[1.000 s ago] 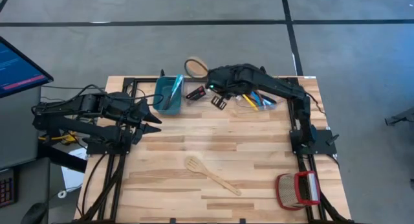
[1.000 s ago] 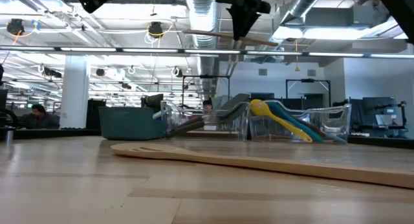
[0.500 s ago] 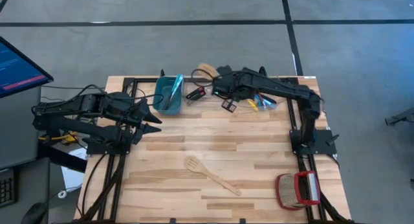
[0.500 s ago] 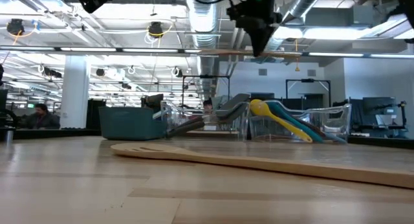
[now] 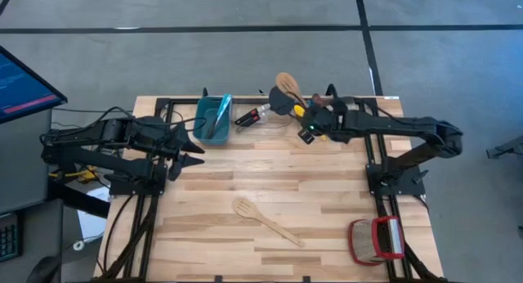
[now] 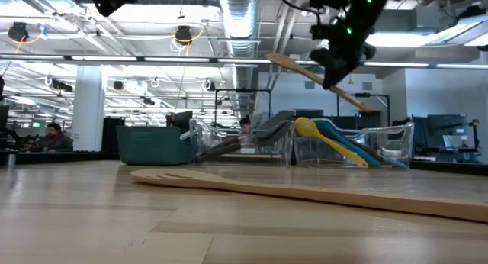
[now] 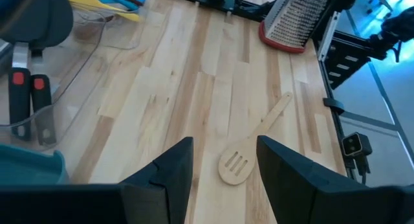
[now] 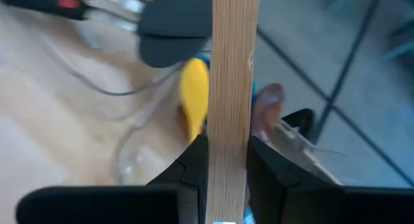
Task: Pick & Place Kitchen Items
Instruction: Put the brown slotted serving spoon into the right transparent bin
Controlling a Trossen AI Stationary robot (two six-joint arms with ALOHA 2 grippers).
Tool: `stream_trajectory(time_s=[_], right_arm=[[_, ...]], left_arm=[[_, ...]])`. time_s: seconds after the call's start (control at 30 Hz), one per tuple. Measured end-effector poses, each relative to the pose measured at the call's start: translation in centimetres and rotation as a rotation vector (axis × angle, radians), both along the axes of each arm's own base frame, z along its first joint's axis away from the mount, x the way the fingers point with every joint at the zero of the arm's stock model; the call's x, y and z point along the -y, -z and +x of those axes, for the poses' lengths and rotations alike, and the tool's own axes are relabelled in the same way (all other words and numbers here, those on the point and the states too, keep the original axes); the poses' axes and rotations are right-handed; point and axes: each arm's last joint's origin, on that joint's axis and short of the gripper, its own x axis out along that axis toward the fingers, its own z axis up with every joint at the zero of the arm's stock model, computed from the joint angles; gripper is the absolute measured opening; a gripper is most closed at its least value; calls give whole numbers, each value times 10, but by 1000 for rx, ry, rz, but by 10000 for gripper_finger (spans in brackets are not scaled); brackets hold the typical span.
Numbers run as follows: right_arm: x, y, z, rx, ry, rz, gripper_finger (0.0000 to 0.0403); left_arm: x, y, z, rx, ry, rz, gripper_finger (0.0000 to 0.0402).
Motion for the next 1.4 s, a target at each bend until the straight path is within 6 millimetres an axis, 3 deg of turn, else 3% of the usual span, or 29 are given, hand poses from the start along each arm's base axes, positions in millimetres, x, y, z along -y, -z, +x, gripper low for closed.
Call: stream_trajectory(time_s=[0.17, 0.43, 0.73, 1.17, 1.4], right_arm=[[-3, 21, -11, 20, 74, -149, 67], [-3, 57, -22, 13, 176, -237, 67], [1, 73, -33, 77, 319, -323, 67], [4, 99, -46, -91, 238, -339, 67], [6, 115, -55, -73, 227, -296, 67]], left_arm=[[0, 0, 0, 0, -19, -23, 159], [-1, 0, 0, 3, -56, 0, 159], [-3, -1, 0, 8, -97, 27, 159], [-4, -1, 0, 12, -144, 29, 159], [-4, -1, 0, 13, -158, 35, 159]])
